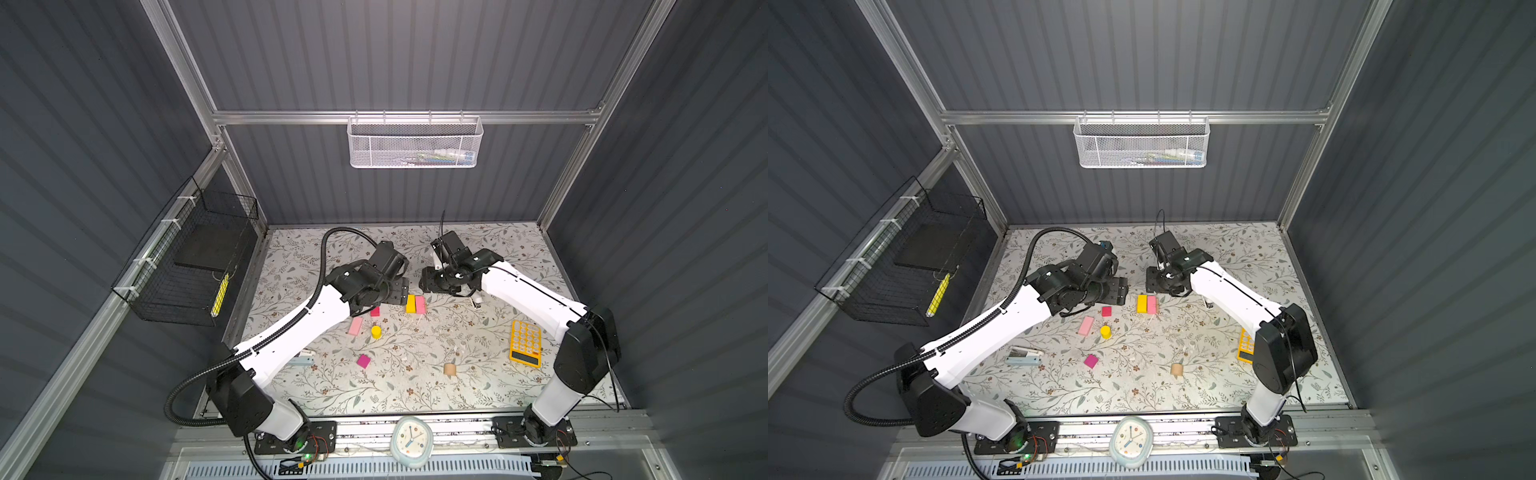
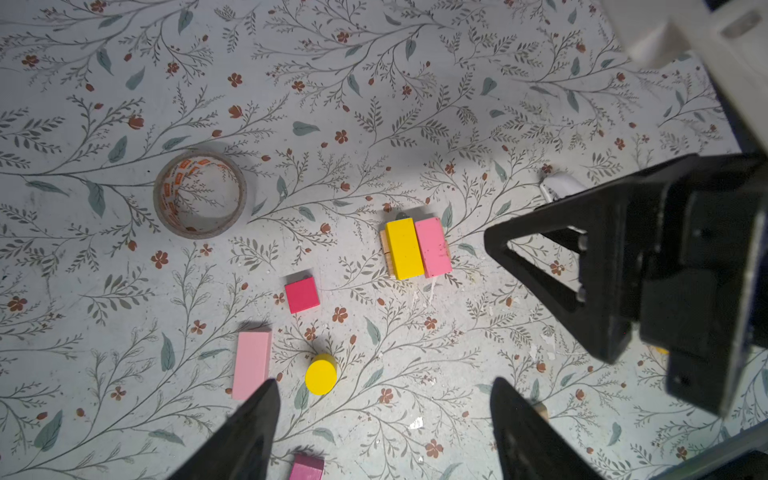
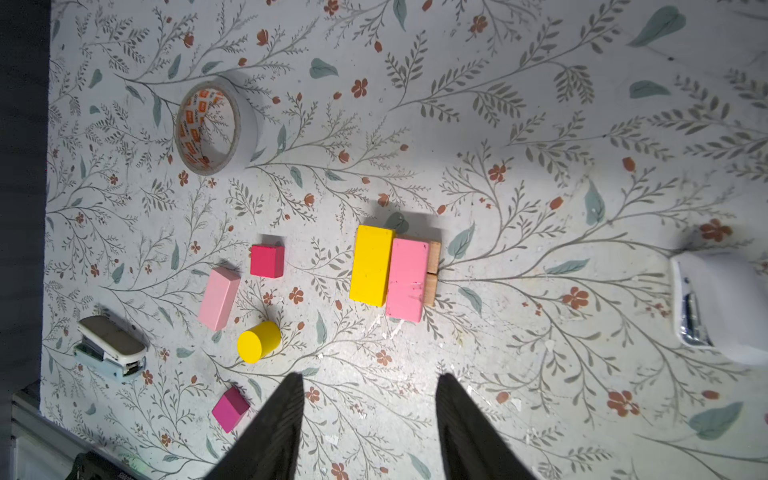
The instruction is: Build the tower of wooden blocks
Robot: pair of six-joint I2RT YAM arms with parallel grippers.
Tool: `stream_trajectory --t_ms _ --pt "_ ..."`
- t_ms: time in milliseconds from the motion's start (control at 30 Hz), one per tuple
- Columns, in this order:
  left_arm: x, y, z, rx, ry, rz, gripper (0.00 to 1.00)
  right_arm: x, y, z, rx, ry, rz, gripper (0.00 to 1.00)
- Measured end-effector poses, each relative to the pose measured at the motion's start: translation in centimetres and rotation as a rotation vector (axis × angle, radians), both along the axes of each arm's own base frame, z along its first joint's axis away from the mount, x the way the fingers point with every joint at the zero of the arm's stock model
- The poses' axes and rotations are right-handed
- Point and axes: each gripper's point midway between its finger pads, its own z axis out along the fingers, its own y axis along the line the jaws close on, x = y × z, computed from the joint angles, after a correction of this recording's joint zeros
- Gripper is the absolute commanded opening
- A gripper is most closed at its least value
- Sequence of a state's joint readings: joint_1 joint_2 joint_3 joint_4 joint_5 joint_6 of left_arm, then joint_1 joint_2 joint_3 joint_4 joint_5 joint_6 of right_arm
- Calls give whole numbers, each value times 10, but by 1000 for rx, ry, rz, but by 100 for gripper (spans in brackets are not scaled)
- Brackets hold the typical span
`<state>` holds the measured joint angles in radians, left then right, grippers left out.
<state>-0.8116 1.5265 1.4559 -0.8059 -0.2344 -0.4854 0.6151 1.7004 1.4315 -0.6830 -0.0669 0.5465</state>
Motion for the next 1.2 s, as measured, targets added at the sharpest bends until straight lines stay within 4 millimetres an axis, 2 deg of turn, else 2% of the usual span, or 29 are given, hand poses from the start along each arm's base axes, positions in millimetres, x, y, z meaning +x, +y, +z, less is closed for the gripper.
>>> stream_trajectory --t_ms 133,367,533,667,767,1000,1200 --pt "5 -9 -26 36 50 -8 80 -9 -3 -18 -2 40 -12 42" --pt "20 -35 -52 36 100 -32 79 -10 4 -19 52 36 -15 29" --pt "21 -41 -80 60 157 -32 79 -23 4 -34 49 60 -11 21" --pt "22 -42 -82 56 163 -26 79 -33 4 -49 49 94 -8 19" --pt "24 -43 -79 53 162 -26 78 -37 6 -52 56 108 -6 18" --pt "47 -43 -62 36 119 -14 78 -36 11 -57 54 112 0 15" --pt "56 -39 -84 39 168 6 77 -36 14 -87 36 165 -7 7"
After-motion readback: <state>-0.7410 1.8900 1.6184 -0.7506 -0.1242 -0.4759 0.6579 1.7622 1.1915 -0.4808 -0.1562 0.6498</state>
